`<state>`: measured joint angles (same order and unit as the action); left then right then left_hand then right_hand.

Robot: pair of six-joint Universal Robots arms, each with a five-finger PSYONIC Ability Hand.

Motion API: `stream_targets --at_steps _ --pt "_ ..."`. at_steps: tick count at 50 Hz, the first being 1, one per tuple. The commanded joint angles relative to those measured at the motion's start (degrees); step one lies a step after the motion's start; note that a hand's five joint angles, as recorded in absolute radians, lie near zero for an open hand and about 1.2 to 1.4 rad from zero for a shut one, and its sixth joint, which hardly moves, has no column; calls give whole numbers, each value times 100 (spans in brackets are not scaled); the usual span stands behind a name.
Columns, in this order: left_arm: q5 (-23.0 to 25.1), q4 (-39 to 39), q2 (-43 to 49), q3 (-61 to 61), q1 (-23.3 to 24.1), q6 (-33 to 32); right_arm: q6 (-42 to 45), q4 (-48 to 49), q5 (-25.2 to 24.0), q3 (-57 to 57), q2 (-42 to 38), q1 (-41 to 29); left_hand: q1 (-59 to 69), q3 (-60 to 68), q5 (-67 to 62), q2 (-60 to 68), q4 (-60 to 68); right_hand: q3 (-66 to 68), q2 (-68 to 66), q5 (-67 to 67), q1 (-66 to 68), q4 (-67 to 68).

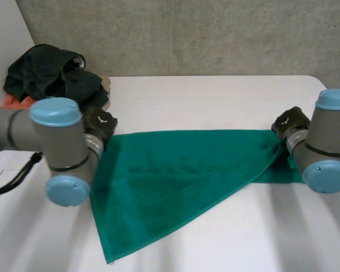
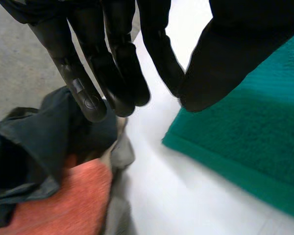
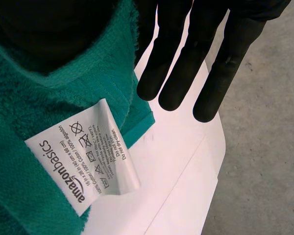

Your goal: Fold the laundry.

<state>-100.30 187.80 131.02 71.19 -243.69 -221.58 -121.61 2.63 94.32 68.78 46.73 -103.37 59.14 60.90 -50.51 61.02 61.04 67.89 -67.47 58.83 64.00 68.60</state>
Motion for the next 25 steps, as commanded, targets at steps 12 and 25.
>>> stream_targets --at_steps 12,25 --pt "537 -604 -3109 3277 814 2426 -671 -87 25 839 575 -87 -3497 -3672 3634 -3684 -3686 1211 -1253 1117 1600 1140" --pt "714 512 -3188 4852 919 2259 -777 1 -151 1419 715 -78 -3430 -3605 3567 -3617 -3620 1211 -1253 1117 1600 1140"
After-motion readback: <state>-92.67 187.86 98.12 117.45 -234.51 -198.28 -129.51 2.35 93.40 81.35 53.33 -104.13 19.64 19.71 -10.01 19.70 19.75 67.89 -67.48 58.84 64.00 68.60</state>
